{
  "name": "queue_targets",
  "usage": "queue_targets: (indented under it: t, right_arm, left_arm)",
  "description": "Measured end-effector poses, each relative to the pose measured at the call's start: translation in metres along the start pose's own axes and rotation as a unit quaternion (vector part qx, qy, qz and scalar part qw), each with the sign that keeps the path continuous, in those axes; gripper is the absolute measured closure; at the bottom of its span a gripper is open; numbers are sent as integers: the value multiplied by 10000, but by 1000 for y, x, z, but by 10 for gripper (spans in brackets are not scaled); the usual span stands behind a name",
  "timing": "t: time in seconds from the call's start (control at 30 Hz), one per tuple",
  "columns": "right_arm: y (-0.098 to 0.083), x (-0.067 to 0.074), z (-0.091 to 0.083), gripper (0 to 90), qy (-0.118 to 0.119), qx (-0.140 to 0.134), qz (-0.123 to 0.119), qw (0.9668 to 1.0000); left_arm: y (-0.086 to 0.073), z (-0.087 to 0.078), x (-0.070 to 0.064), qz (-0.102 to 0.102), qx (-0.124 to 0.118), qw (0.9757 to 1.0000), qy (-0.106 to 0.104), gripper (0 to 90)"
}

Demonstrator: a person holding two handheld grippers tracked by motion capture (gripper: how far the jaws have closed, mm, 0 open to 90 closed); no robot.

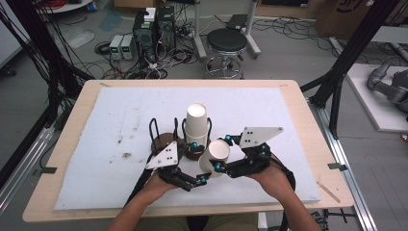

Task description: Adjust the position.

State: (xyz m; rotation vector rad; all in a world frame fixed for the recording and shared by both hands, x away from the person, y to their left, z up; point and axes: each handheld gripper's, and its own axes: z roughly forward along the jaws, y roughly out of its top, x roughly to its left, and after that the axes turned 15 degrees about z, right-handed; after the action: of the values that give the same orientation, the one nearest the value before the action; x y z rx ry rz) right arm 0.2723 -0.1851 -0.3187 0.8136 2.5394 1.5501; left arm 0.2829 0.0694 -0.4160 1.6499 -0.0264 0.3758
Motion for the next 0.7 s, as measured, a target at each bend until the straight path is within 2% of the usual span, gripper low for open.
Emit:
queue_targets:
  t: [0.2,0.43,0.7]
  right_arm:
    - [2,4,0,335,146,-48,34,9999]
    - [0,2,-1,335,200,-115,99,9997]
    - [-3,-1,-2,337,190,-49,166,9997]
  left_arm:
    - [-1,7,-2,32,8,10000,-56,145]
    - [-1,7,-3,5,1,10000,-94,148]
    - [3,2,-4,177,109,9997,-88,239]
